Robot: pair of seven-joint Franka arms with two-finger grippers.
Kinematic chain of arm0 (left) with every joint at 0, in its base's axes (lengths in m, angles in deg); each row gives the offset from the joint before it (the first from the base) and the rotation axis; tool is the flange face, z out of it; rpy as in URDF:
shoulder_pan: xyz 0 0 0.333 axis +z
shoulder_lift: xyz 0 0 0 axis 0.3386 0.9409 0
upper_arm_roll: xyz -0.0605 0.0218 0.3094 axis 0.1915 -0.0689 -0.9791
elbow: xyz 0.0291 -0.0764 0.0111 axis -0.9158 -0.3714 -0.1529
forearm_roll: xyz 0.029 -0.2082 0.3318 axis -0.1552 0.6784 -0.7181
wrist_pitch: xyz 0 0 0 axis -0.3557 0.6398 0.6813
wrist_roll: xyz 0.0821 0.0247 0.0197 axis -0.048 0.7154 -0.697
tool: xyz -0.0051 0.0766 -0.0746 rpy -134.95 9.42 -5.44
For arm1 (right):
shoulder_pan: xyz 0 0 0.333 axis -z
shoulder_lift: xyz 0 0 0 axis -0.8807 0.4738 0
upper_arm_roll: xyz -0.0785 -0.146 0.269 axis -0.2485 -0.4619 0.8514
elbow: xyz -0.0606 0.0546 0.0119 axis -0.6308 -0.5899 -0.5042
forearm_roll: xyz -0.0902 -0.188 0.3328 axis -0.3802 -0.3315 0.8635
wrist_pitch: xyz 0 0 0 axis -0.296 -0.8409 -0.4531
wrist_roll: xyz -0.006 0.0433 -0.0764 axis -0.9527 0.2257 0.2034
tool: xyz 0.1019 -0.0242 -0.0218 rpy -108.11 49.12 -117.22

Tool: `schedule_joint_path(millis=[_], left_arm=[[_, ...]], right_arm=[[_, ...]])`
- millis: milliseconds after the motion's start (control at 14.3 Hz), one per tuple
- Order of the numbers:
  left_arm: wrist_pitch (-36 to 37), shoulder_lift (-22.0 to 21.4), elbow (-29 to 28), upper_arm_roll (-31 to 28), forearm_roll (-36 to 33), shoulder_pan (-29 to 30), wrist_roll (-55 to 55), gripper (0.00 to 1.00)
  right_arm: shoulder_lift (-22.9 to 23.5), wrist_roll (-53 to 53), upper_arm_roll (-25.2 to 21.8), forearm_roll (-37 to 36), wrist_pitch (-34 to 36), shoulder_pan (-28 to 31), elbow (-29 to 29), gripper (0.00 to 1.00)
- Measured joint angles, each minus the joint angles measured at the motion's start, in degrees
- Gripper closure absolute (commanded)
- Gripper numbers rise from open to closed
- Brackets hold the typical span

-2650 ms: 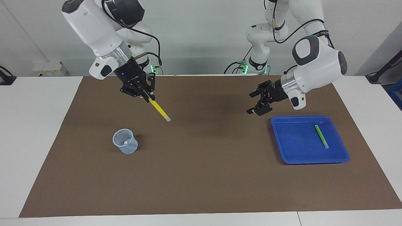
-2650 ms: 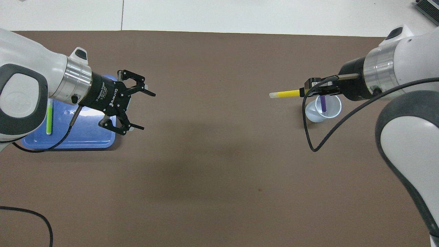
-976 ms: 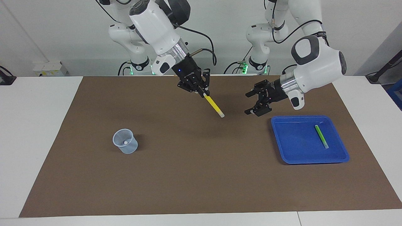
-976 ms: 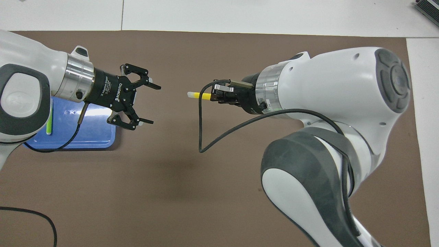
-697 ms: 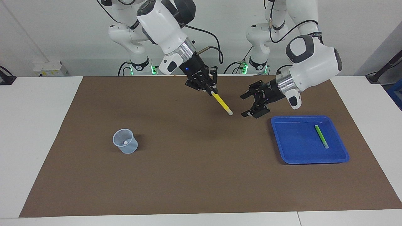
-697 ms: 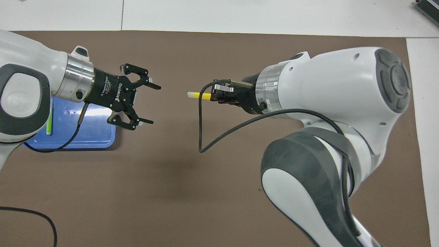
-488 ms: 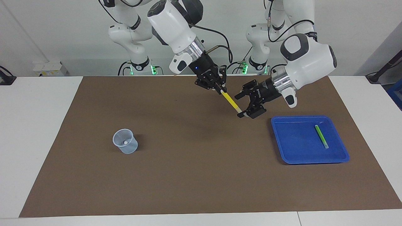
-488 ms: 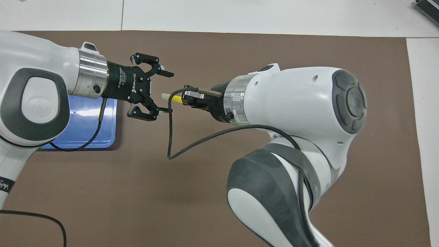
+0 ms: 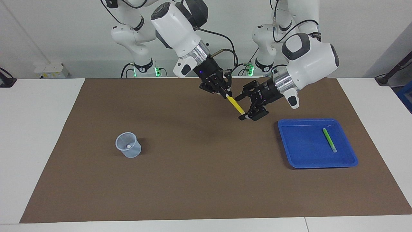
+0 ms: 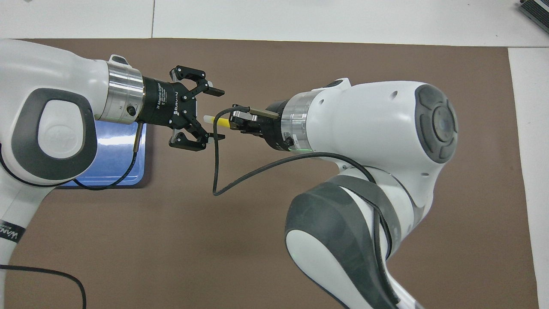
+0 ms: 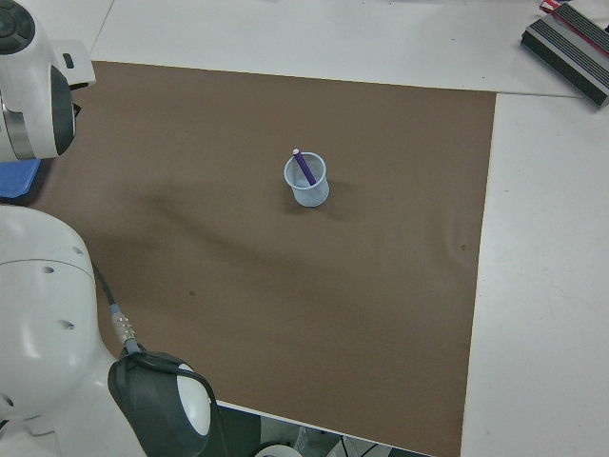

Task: Right arm passes pens to left for tray arrangement
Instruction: 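Close the left gripper on the yellow pen held by the right gripper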

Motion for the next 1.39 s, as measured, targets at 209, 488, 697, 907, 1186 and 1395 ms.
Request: schedule_joint_path(millis=[209, 488, 697, 907, 1186, 1395], left_arm=[[0.03, -0.34, -1.22, 0.11, -0.01, -1.56, 2.44, 0.30], [-0.05, -1.21, -2.46, -0.03, -0.01, -2.23, 4.65, 0.45], [-0.05, -1.47, -2.49, -0.39, -0.01, -1.96, 4.74, 0.45], [0.00, -1.49, -2.55, -0.61, -0.01, -1.19, 4.77, 0.50], [0.01, -1.52, -2.61, -0.78, -0.01, -1.13, 4.87, 1.00], [0.68, -1.77, -2.90, -0.73, -0.03, -1.15, 5.50, 1.00]], right_arm=[[0.00, 0.00, 0.00, 0.00, 0.00, 0.00, 0.00, 1.00], [0.00, 0.00, 0.00, 0.28, 0.00, 0.00, -0.01, 1.00], [0.01, 0.00, 0.00, 0.33, 0.00, 0.00, -0.01, 1.00], [0.01, 0.00, 0.00, 0.33, 0.00, 0.00, -0.02, 1.00], [0.02, 0.00, 0.00, 0.35, 0.00, 0.00, -0.02, 1.00], [0.16, 0.00, -0.18, 0.41, -0.97, 0.11, -0.05, 1.00]])
